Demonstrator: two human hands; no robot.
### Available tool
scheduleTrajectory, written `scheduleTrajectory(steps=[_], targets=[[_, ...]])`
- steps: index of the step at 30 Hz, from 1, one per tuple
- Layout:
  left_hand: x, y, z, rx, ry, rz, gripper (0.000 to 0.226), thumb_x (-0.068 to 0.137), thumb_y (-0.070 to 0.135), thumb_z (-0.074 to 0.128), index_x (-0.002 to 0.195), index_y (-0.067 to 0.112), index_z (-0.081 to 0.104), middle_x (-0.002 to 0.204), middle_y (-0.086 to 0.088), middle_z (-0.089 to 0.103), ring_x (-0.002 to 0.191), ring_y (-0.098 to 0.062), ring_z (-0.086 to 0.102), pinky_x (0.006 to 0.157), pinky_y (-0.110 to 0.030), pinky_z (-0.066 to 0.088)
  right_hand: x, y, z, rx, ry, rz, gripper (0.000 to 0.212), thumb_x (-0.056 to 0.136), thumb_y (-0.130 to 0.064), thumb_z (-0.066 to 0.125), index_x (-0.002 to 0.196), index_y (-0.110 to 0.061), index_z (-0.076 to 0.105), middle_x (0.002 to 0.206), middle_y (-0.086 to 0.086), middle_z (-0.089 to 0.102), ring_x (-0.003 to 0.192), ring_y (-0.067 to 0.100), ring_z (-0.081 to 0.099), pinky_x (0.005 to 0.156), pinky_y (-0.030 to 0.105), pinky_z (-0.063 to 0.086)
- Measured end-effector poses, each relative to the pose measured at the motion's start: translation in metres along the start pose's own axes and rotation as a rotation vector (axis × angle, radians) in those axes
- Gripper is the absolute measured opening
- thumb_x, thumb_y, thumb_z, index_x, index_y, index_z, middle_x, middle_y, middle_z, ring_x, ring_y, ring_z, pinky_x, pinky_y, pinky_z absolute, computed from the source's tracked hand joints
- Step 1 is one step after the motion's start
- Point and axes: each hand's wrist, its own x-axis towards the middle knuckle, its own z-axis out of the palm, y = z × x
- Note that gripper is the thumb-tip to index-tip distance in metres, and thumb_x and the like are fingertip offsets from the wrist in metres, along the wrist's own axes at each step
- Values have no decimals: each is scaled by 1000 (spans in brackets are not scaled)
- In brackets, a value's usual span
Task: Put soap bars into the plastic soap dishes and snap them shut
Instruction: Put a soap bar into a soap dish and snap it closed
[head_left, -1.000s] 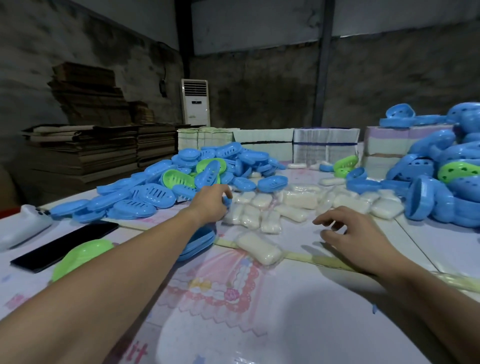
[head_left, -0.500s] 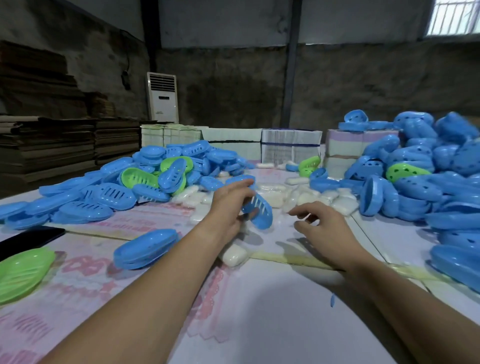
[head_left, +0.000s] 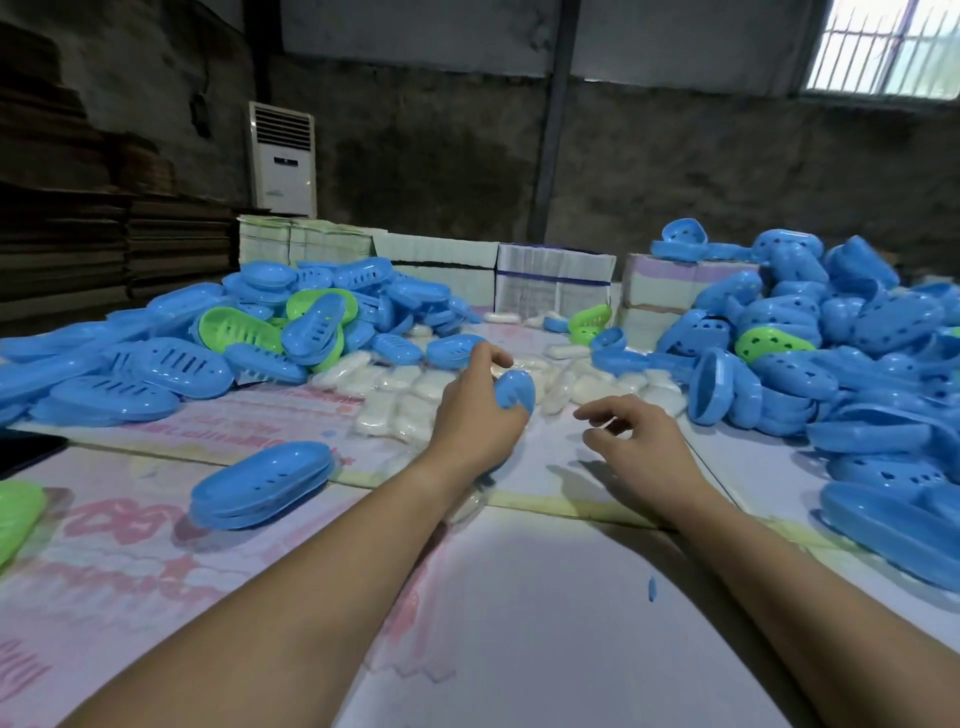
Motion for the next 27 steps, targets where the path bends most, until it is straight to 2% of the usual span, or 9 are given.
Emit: scheduleTrajectory(steps=[2, 5, 8, 11, 16, 19, 23, 26, 27], targets=[[0, -1, -1, 28, -24, 24, 40, 85, 4, 58, 115, 29, 49, 87, 12, 53, 92, -25, 56, 79, -35, 46, 2, 1, 2, -23, 8, 4, 26, 84, -11, 65, 92, -35, 69, 96, -15, 62, 85, 2, 57, 68, 9, 37], [0, 4, -3, -27, 60, 10, 38, 90, 5, 49, 115, 32, 56, 107, 7, 58, 103, -22, 56, 90, -37, 47, 9, 3, 8, -104, -3, 2, 25, 84, -12, 64, 92, -35, 67, 94, -13, 60, 84, 3, 55, 67, 10, 38], [8, 10, -7, -289, 167, -195, 34, 93, 7, 41, 102, 31, 63, 112, -3, 64, 98, -25, 62, 88, -38, 51, 24, 3, 18, -180, -14, 40, 25, 84, -16, 61, 102, -32, 68, 96, -7, 61, 86, 12, 55, 74, 29, 48], [11, 12, -14, -630, 189, -409, 6, 93, 24, 60, 88, 23, 62, 89, -5, 66, 75, -23, 62, 71, -35, 51, 42, 2, 26, -310, -60, 93, 40, 86, -22, 59, 126, -26, 61, 105, 2, 64, 95, 23, 58, 80, 34, 47], [7, 12, -9, -648, 69, -410, 53, 66, 25, 95, 102, 27, 56, 103, -10, 70, 76, -24, 67, 82, -46, 61, 65, 3, 43, -592, -194, 143, 56, 95, -38, 46, 150, -33, 33, 141, 15, 48, 125, 40, 43, 103, 47, 39], [11, 13, -8, -849, 85, -447, 61, 66, 11, 93, 107, 28, 51, 110, -10, 64, 82, -29, 66, 76, -49, 63, 67, 5, 56, -688, -250, 179, 50, 97, -42, 39, 147, -34, 37, 140, 12, 47, 126, 38, 38, 102, 48, 36], [13, 16, -16, -1176, 63, -566, 60, 78, 12, 83, 130, 19, 52, 103, -7, 61, 70, -18, 59, 47, -23, 49, 65, 8, 61, -696, -144, 155, 38, 96, -37, 42, 130, -28, 54, 128, 8, 58, 121, 34, 40, 92, 42, 41], [12, 15, -22, -1293, -5, -650, 21, 82, 21, 74, 93, 15, 57, 63, 1, 48, 43, -9, 44, 37, -14, 33, 65, 10, 55, -615, -24, 119, 22, 94, -32, 48, 106, -22, 64, 108, 6, 65, 106, 32, 49, 74, 36, 42], [12, 14, -23, -1350, -27, -667, 20, 82, 25, 72, 85, 18, 53, 60, 3, 42, 43, -8, 38, 35, -13, 28, 66, 11, 51, -587, 30, 114, 17, 94, -33, 51, 99, -22, 63, 100, 4, 64, 101, 31, 51, 68, 34, 40]])
